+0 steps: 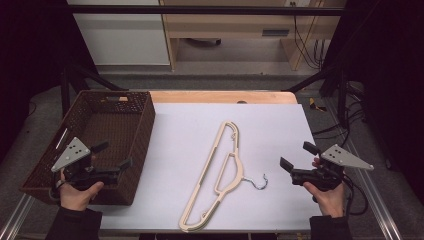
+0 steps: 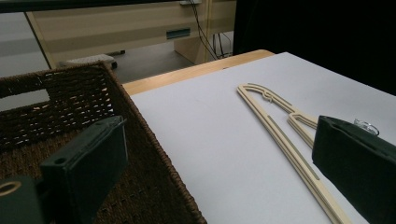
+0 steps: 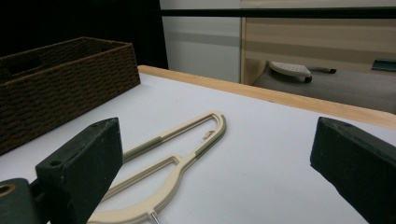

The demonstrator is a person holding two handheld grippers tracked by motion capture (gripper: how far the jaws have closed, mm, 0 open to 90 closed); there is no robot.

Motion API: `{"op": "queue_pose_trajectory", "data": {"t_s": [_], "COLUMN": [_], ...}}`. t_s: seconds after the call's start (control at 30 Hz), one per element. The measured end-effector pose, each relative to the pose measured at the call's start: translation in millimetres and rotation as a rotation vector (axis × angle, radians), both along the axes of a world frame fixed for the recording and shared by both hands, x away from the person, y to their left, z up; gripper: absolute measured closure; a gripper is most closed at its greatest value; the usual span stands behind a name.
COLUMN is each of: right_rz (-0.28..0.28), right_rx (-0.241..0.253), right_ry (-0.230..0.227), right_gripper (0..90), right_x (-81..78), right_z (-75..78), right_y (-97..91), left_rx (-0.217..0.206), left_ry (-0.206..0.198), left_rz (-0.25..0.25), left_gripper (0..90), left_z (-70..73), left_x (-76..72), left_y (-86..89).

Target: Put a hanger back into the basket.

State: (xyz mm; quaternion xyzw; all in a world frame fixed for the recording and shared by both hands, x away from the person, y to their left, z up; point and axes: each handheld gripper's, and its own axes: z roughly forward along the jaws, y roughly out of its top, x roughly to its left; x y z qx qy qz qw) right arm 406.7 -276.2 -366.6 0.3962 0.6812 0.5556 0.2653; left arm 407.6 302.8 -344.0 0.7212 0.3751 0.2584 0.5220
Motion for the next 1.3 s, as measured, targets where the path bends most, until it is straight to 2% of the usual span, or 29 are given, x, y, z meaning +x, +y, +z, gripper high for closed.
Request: {"op": "queue_pose_trajectory", "data": {"t_s": [0.13,0.37,0.43,0.6,0.63,0.67,0.7,0.77,0.8,0.87,0.9,1.07,1.13,1.3], "right_rz": [0.021,0.072,0.106,0.147,0.165,0.165,0.178,0.184,0.184,0.186,0.186,0.191,0.217,0.223], "right_rx": [-0.007,-0.073,-0.122,-0.174,-0.203,-0.203,-0.216,-0.222,-0.240,-0.270,-0.270,-0.308,-0.328,-0.345], "right_ry": [0.011,0.048,0.075,0.133,0.158,0.158,0.188,0.195,0.231,0.263,0.263,0.337,0.372,0.414], "right_gripper": [4.5,9.8,13.8,19.5,22.7,22.7,25.7,27.7,30.9,34.9,34.9,47.3,54.4,62.4], "right_x": [0.9,7.5,12.1,18.6,22.0,22.0,25.3,27.1,30.1,32.9,32.9,38.9,41.0,43.8], "right_z": [-0.7,-8.9,-16.9,-30.0,-37.3,-37.3,-44.7,-48.9,-57.0,-64.9,-64.9,-80.0,-87.5,-95.7], "right_y": [3.6,23.7,32.4,47.2,54.0,54.0,59.4,61.2,64.9,67.6,67.6,72.0,76.5,80.5], "left_rx": [-0.007,0.004,0.004,0.009,0.009,0.009,0.008,0.009,0.009,0.009,0.008,0.011,0.016,0.019], "left_ry": [-0.002,0.002,0.000,-0.001,-0.002,-0.002,-0.002,-0.002,-0.001,-0.001,0.000,0.001,0.001,0.003], "left_rz": [0.001,-0.003,-0.006,-0.017,-0.017,-0.017,-0.017,-0.017,-0.020,-0.020,-0.021,-0.025,-0.031,-0.037], "left_gripper": [3.0,3.2,3.2,3.2,3.2,3.3,3.3,3.3,3.3,3.3,3.3,3.4,3.4,3.4], "left_z": [-0.2,-0.9,-0.5,0.0,0.2,0.2,0.2,0.1,0.0,0.0,0.0,0.2,-0.3,-0.7], "left_x": [-0.7,0.2,-0.6,-1.4,-1.5,-1.5,-1.7,-1.8,-1.9,-1.9,-2.0,-2.2,-2.4,-2.4], "left_y": [-0.4,-2.7,-4.0,-6.8,-7.3,-7.3,-7.9,-8.1,-8.5,-8.7,-8.8,-10.3,-12.5,-14.9]}}
